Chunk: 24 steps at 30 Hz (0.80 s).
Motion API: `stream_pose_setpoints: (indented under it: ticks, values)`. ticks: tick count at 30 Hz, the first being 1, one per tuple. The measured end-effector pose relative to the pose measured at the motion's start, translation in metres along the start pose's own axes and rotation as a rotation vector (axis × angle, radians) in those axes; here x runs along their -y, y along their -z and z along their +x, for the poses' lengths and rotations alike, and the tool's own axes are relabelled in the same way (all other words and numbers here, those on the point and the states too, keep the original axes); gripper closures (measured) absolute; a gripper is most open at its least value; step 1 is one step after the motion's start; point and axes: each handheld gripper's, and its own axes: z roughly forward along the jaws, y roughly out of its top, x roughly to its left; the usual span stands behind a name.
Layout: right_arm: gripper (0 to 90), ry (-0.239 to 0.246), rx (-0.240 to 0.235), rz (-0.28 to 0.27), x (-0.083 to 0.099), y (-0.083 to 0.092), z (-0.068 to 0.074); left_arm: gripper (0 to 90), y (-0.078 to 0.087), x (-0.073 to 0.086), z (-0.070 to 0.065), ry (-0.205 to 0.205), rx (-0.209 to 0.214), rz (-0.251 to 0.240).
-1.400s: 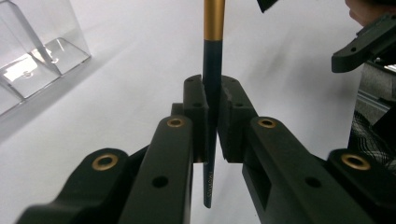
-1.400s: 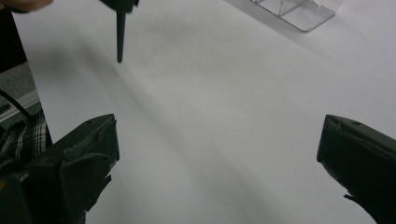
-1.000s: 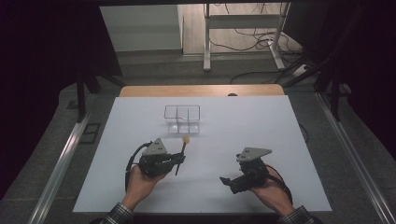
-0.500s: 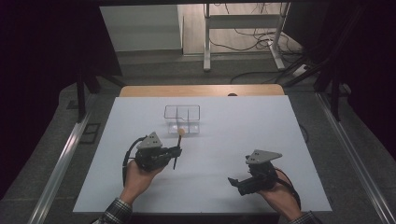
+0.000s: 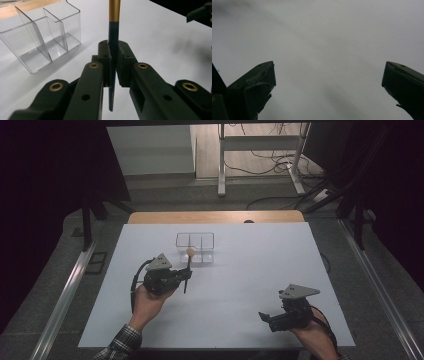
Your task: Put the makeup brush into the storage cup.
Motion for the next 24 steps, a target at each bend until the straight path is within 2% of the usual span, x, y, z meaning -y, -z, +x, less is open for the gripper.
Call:
stream_pose_setpoints:
  ticks: [8,11,24]
  values:
    - [0.0,-0.029,0.018,-0.004,0.007,0.007,-0.006,83.1,-0.003,-0.006,0.008,0.0,-0.01,-0.016]
    - [0.0,-0.059,0.025,-0.011,0.011,0.012,-0.011,83.1,-0.004,-0.009,0.011,0.002,-0.011,-0.022]
    - [0.0,-0.092,0.047,-0.001,0.022,0.019,-0.02,83.1,-0.019,-0.023,0.024,0.019,-0.018,-0.052]
